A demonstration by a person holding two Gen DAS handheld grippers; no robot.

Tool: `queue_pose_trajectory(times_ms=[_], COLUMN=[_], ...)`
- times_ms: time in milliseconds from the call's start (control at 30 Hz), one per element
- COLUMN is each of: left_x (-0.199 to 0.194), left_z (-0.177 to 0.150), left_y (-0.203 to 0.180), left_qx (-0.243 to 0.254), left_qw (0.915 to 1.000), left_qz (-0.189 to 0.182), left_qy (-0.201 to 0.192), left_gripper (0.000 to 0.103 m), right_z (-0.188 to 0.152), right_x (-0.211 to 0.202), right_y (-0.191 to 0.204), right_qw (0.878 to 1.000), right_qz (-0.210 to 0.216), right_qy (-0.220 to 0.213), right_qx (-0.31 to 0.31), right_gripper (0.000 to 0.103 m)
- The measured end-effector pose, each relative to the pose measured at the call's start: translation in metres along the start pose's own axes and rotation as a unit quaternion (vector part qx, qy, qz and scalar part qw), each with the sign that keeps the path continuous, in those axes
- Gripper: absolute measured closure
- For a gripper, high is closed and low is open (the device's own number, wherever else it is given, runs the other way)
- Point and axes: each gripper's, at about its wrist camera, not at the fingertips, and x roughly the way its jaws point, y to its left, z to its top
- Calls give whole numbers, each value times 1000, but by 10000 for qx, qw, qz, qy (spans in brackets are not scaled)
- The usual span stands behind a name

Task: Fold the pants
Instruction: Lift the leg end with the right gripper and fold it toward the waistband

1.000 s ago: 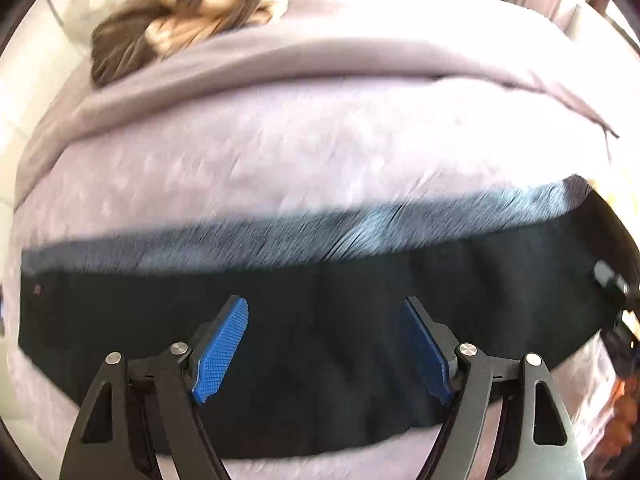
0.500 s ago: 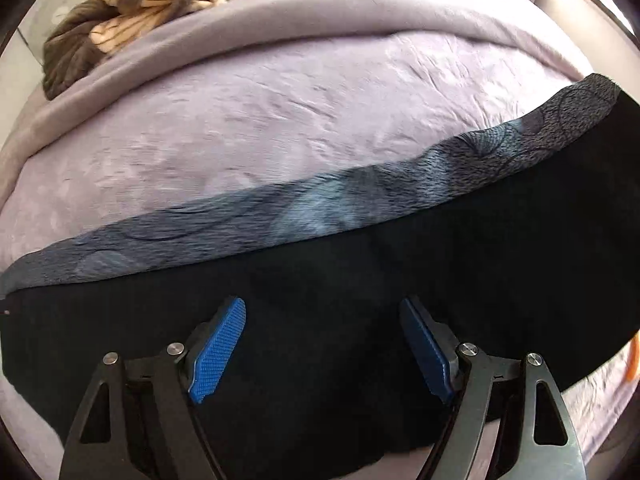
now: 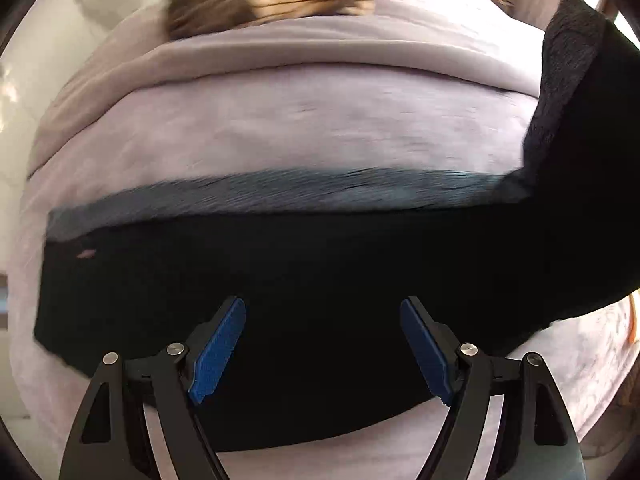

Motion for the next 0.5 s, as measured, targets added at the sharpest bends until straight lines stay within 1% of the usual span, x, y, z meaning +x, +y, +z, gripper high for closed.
queue_pose_trajectory(times_ms=[67, 133, 200, 233, 300, 367, 400, 433, 467, 500], left_x=[1, 0, 3, 5, 8, 14, 15, 16, 15, 15], left_z=[-6, -14, -18, -19, -23, -26, -28, -30, -31, -31], left_y=[38, 70, 97, 109, 127, 141, 146, 151, 155, 157], left_qx=[-251, -453, -598, -657, -726, -766, -789, -806, -821, -848], left_qw=[9996, 9988, 9978, 9973, 9967, 9963, 9962, 9961, 9960, 9958], left_qz=[85, 170, 251, 299, 339, 335, 303, 267, 250, 232], left_qy=[64, 102, 133, 138, 159, 211, 229, 251, 259, 258], left_gripper=[22, 22, 22, 22, 22, 22, 22, 22, 22, 22], right_z=[-14, -31, -54, -63, -83, -99, -106, -111, -119, -128], right_x=[37, 77, 118, 132, 163, 183, 189, 191, 193, 193], right_y=[28, 52, 71, 75, 83, 92, 101, 109, 121, 134], right_qw=[9992, 9955, 9856, 9808, 9652, 9452, 9325, 9224, 9083, 8956], right_qz=[-133, -447, -989, -1166, -1677, -2250, -2538, -2712, -2886, -2972], right_qy=[297, 617, 958, 1065, 1255, 1229, 1170, 1135, 1109, 1093], right_qx=[-212, -558, -982, -1143, -1564, -2020, -2287, -2503, -2817, -3125], right_gripper=[90, 90, 88, 87, 86, 82, 78, 69, 63, 56])
